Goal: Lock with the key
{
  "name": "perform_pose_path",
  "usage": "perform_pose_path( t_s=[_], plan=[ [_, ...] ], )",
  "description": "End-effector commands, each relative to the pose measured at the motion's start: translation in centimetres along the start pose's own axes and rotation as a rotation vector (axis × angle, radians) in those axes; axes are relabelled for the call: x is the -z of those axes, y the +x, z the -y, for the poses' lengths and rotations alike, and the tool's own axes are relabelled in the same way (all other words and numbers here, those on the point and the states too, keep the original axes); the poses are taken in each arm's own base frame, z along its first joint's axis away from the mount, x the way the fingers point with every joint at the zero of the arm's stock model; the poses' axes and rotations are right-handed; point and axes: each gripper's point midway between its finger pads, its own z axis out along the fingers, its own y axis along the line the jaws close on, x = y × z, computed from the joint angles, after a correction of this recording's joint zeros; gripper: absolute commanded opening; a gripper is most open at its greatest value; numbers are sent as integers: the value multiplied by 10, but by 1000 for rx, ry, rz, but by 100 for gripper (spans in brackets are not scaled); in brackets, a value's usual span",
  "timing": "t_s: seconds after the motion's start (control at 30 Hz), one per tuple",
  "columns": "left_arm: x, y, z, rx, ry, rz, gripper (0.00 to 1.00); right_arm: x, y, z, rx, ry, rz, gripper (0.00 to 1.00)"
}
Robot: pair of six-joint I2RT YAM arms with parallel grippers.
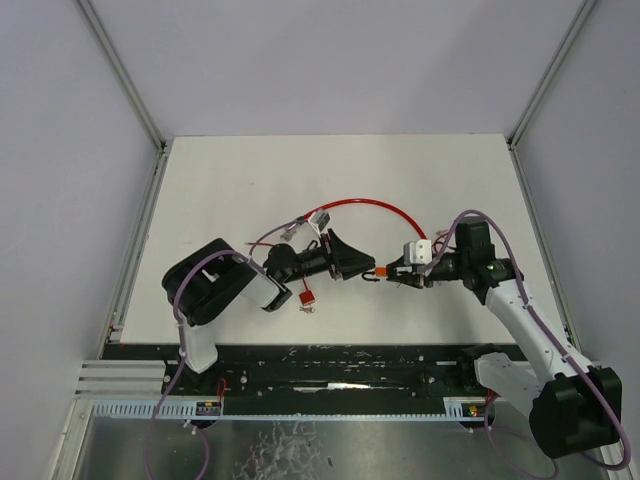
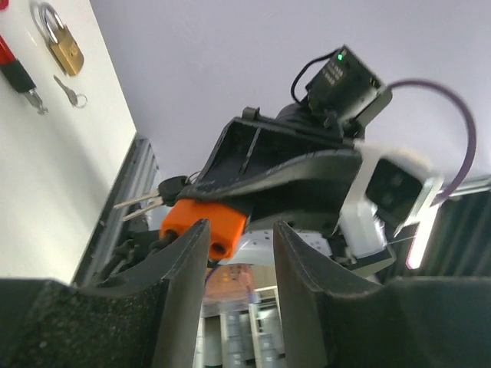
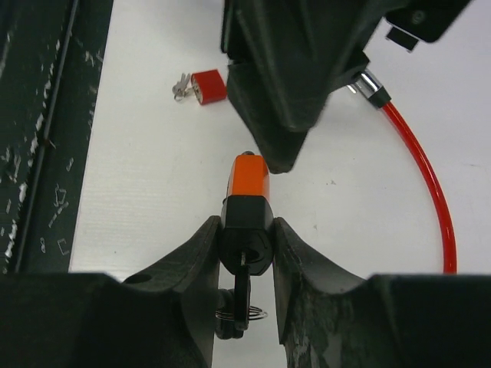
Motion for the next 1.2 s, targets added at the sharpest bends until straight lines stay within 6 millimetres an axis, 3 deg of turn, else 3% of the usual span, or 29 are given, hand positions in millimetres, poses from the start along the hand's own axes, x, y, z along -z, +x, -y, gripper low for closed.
perform_pose_path(
  t_s=[0.0, 0.1, 0.33, 0.57, 0.73, 0.9, 1.07, 1.17],
  plan=[
    [9, -1, 22, -262, 77, 32, 39, 12, -52, 21, -93, 9, 179, 0],
    [18, -9, 27, -458, 84, 97, 43, 18, -62, 21, -161, -2, 216, 0],
    [37, -17, 60, -1058, 131, 215, 53, 25, -74, 18, -220, -33, 230, 0],
    [39, 11, 61, -1798, 229, 129, 57, 38, -98, 19, -218, -19, 266, 0],
    [38, 16, 65, -2312, 342, 106, 65, 48, -110, 22, -237, 2, 277, 0],
    [26, 5, 80, -2562, 359, 164, 68, 57, -114, 29, -262, 36, 272, 0],
    [6, -11, 77, -2739, 306, 220, 69, 62, -125, 33, -325, 10, 314, 0],
    [-8, -19, 65, -2809, 206, 244, 69, 63, -128, 32, -352, -15, 332, 0]
  ],
)
